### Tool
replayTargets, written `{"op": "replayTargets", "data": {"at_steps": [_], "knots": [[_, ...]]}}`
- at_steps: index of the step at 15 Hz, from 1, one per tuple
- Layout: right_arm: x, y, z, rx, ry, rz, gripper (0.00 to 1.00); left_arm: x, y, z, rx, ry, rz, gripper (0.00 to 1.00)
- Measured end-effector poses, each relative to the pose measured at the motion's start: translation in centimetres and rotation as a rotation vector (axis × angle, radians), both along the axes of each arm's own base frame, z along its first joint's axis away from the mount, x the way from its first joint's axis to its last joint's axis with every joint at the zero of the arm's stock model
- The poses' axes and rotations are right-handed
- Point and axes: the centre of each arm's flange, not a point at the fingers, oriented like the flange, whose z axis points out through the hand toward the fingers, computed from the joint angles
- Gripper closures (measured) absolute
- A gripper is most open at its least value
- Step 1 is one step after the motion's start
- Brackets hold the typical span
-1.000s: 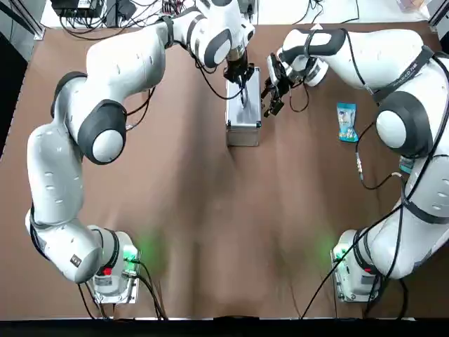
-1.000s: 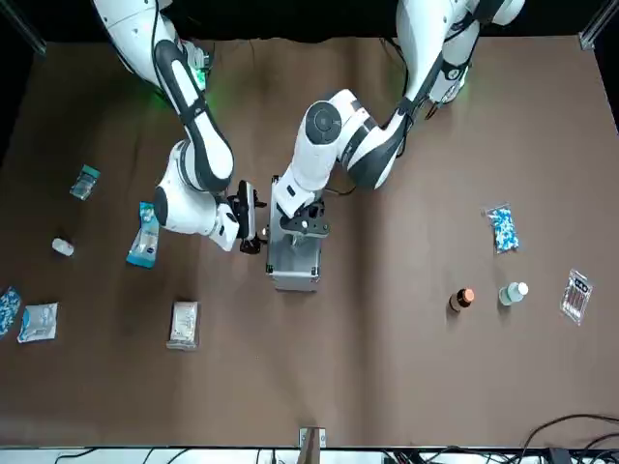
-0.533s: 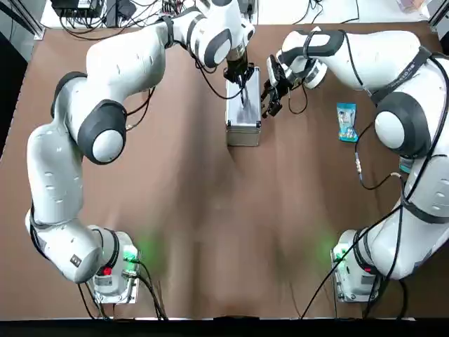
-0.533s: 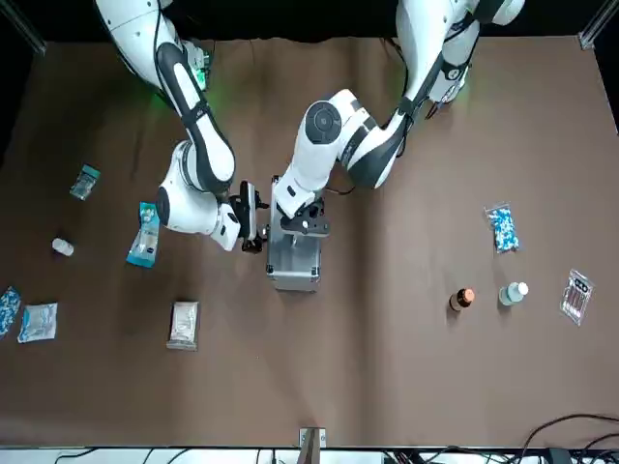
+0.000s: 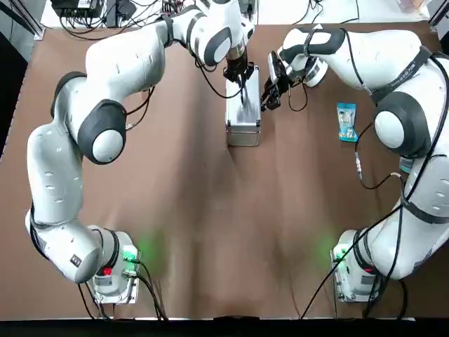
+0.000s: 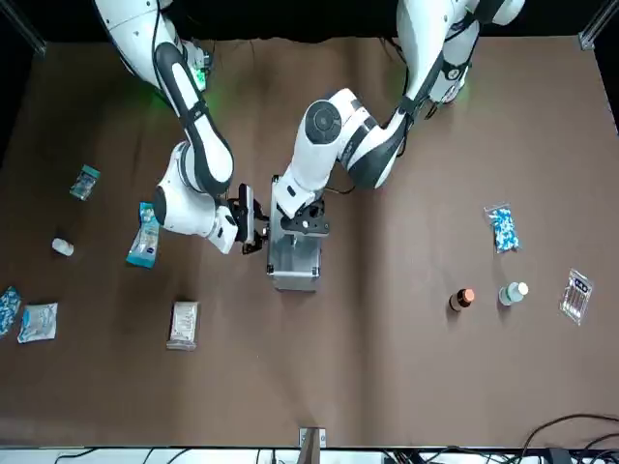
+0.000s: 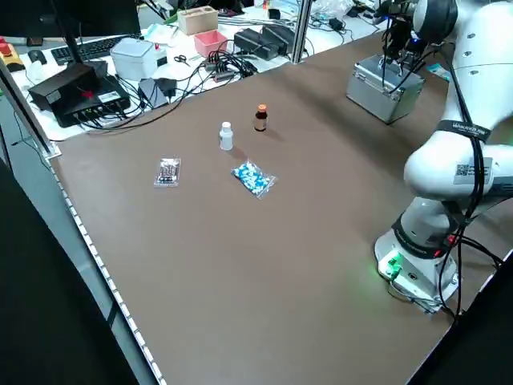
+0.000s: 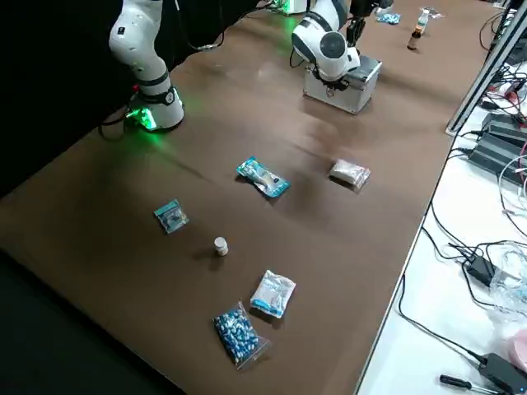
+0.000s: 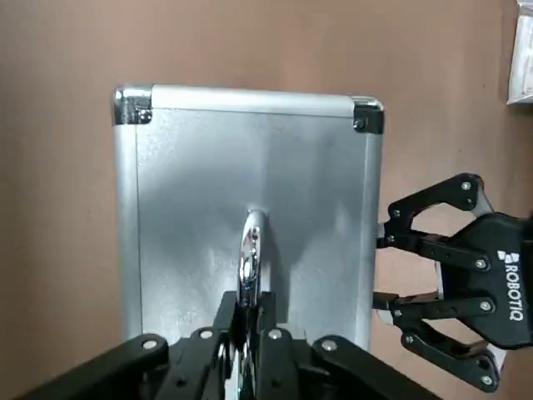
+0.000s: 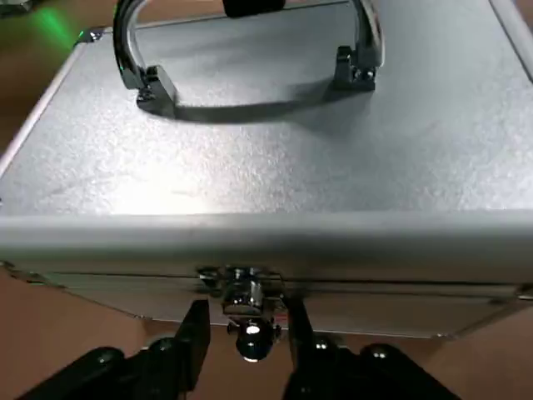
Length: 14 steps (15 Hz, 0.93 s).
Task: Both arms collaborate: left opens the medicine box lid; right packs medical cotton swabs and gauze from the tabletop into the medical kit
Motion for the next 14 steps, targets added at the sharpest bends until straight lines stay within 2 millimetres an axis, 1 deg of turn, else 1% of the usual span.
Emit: {"op": "replayTargets", "data": {"at_steps": [3,4,5,6,9,10,14], "knots": [[0.1,0.0,0.0,0.000,-0.002,-0.002,0.57,0.3,0.3,0.8,0.011,0.008,0.004,0.87],[0.1,-0.1,0.1,0.000,-0.003,-0.003,0.60,0.3,0.4,1.0,0.012,0.008,0.005,0.87],[0.1,-0.1,0.1,-0.001,-0.004,-0.004,0.60,0.3,0.5,1.1,0.014,0.009,0.005,0.87],[0.2,-0.2,0.1,-0.002,-0.007,-0.007,0.64,0.3,0.6,1.2,0.015,0.010,0.006,0.87],[0.2,-0.2,0.1,-0.003,-0.009,-0.008,0.69,0.4,0.7,1.5,0.017,0.010,0.008,0.87],[0.2,-0.4,0.0,-0.004,-0.005,-0.009,0.73,0.4,0.9,1.8,0.022,0.009,0.004,0.87],[0.1,-0.3,-0.1,-0.004,-0.004,-0.007,0.74,0.6,1.7,2.7,0.040,0.018,-0.006,0.87]]}}
